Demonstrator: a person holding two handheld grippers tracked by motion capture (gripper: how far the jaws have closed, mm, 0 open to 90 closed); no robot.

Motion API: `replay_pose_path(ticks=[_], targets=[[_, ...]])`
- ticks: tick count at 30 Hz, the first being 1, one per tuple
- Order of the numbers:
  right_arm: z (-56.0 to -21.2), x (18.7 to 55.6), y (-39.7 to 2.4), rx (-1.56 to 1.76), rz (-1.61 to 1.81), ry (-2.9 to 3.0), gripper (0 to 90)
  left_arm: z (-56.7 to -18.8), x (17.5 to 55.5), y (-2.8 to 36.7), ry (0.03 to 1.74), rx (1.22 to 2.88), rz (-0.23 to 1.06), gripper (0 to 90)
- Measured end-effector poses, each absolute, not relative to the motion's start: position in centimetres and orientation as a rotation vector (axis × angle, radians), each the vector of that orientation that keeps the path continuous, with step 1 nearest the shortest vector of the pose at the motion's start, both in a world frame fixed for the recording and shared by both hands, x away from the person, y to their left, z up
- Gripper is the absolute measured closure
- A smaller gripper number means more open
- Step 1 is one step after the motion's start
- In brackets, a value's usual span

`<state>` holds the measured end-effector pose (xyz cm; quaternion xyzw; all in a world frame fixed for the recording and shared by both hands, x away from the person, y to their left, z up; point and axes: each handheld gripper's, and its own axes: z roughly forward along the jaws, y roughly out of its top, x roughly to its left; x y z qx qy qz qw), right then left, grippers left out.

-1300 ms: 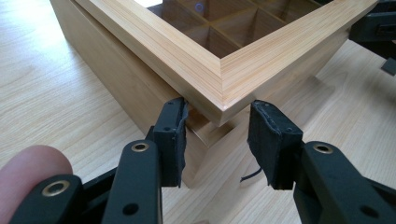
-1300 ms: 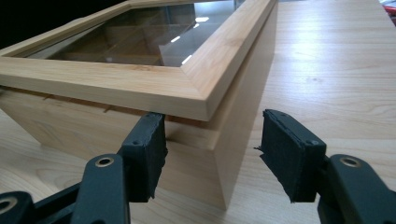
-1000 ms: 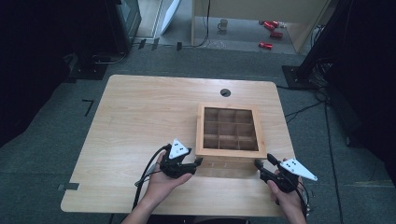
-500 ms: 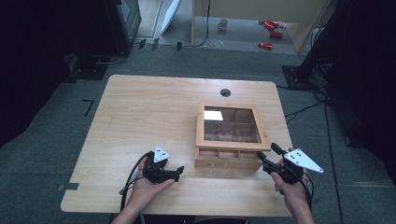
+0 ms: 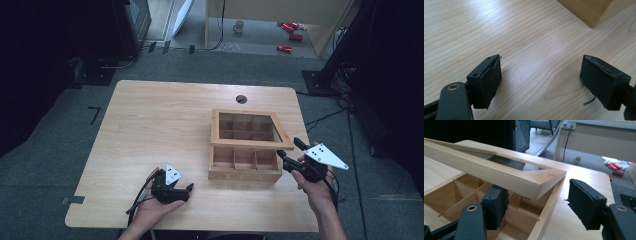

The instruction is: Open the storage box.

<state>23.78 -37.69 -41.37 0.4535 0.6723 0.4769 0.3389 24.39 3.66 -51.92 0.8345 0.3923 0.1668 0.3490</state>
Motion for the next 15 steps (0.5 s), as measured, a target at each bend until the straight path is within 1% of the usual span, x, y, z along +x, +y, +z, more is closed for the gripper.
replay_pose_path(ticks=[9, 15], targets=[[-39.0, 26.2, -37.1, 1.126, 1.228, 1.727, 32.8, -51.9, 24.3, 3.7, 1.024, 2.16, 0.433, 18.3], [-37.5, 28.9, -37.4, 1.058, 1.277, 1.762, 33.1, -51.9, 24.3, 3.6, 1.024, 2.159, 0.434, 18.4]])
